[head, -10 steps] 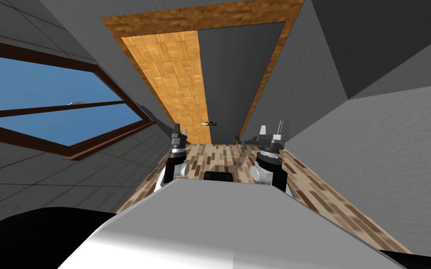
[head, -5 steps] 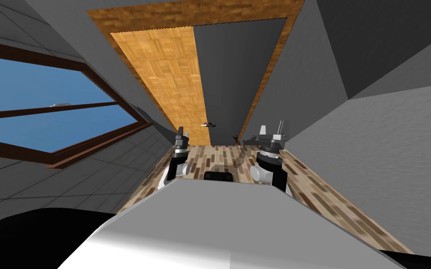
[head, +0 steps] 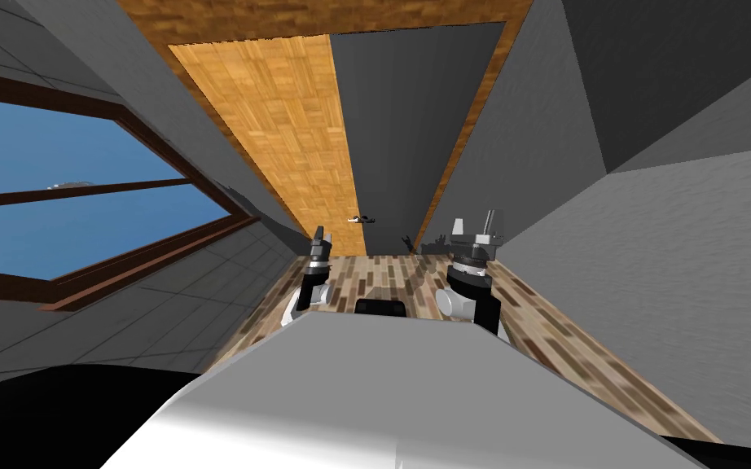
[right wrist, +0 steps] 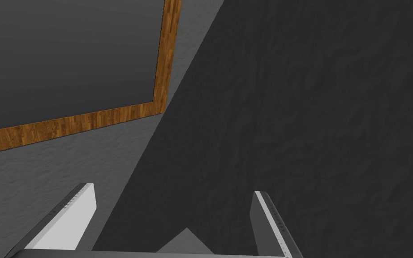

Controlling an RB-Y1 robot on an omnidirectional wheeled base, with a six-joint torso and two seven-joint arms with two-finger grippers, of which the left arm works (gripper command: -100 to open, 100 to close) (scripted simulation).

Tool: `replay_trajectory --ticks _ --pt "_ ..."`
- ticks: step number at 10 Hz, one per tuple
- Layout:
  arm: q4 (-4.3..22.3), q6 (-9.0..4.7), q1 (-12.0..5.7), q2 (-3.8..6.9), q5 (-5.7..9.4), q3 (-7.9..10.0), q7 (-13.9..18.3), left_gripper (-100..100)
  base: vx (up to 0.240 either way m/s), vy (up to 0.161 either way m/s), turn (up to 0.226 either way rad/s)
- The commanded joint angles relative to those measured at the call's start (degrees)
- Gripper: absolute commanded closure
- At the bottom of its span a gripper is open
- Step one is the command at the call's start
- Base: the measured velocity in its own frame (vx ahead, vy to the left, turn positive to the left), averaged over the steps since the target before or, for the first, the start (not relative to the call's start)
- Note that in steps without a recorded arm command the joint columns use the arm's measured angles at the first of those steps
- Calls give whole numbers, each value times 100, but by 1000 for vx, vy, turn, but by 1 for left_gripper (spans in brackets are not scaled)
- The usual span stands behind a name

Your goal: Pull the door open

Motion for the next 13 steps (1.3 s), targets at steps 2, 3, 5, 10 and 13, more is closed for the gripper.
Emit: replay_trajectory --ticks 2,3,5,10,13 --pt "368 -103 -73 60 42 41 90 -100 97 14 -39" --pt "526 -147 -109 80 57 57 121 -100 93 11 -39" --pt "841 -234 -181 121 87 88 183 -100 100 11 -38" --pt "1509 -420 -334 200 151 153 316 -100 91 13 -36" --pt "1850 -514 -412 239 183 186 383 -100 64 16 -28"
